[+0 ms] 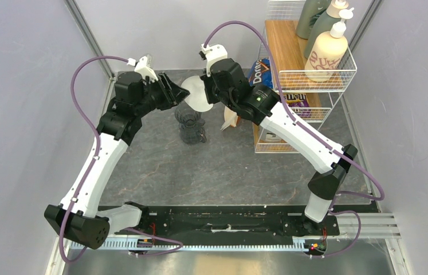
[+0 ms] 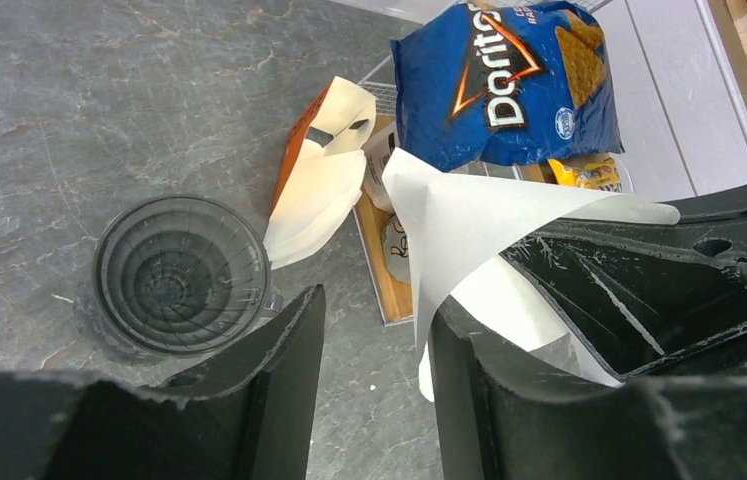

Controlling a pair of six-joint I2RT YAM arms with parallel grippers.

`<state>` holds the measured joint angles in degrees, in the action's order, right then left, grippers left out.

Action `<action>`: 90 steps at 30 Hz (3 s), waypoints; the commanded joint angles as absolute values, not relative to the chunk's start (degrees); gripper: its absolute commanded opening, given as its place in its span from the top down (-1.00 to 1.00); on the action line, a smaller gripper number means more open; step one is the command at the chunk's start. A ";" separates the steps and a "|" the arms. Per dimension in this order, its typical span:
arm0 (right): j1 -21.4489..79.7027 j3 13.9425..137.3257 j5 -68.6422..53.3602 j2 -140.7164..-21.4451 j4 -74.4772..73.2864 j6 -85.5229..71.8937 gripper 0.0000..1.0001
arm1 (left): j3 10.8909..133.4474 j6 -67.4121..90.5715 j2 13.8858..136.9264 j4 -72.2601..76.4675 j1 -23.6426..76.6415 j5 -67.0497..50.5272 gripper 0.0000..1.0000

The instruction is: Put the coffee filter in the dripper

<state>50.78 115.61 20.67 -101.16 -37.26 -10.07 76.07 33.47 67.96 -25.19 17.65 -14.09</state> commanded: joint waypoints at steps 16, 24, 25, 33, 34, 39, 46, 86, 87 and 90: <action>50.98 120.34 13.58 -102.57 -40.37 -13.91 -0.18 | 87.25 29.77 71.88 -44.93 17.75 -14.23 0.95; 50.74 121.13 3.33 -100.72 -42.07 -12.36 -0.75 | 93.99 31.72 79.32 -54.96 13.72 -19.07 0.96; 50.68 121.20 2.22 -100.29 -42.18 -12.28 -0.77 | 94.31 32.00 80.04 -55.28 12.98 -20.60 0.95; 47.82 120.89 0.68 -97.98 -42.97 -12.76 -0.80 | 94.77 34.51 86.07 -59.99 9.80 -23.97 0.96; 47.42 120.55 0.92 -97.83 -43.04 -12.79 -0.80 | 94.35 34.92 86.80 -59.80 9.36 -25.28 0.96; 46.15 119.72 1.03 -97.56 -43.58 -12.90 -0.80 | 93.60 36.37 89.86 -58.45 7.70 -29.80 0.96; 45.79 119.98 1.16 -97.91 -44.03 -12.88 -0.80 | 94.05 36.39 93.58 -58.46 6.96 -30.54 0.95; 40.33 124.65 -13.76 -100.11 -51.78 -2.62 -0.65 | 104.06 -2.48 93.09 -59.83 11.08 -28.26 0.44; 40.34 124.40 -14.29 -99.17 -51.81 -2.64 -0.65 | 104.28 -3.53 93.89 -59.77 12.32 -26.60 0.51; 40.34 124.95 -16.50 -97.48 -53.16 -2.31 -0.66 | 104.49 -6.91 95.97 -59.35 15.84 -21.20 0.69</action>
<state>39.97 124.20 -12.21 -102.91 -52.73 -3.16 102.85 2.90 93.41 -57.80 12.36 -28.84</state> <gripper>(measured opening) 0.827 0.200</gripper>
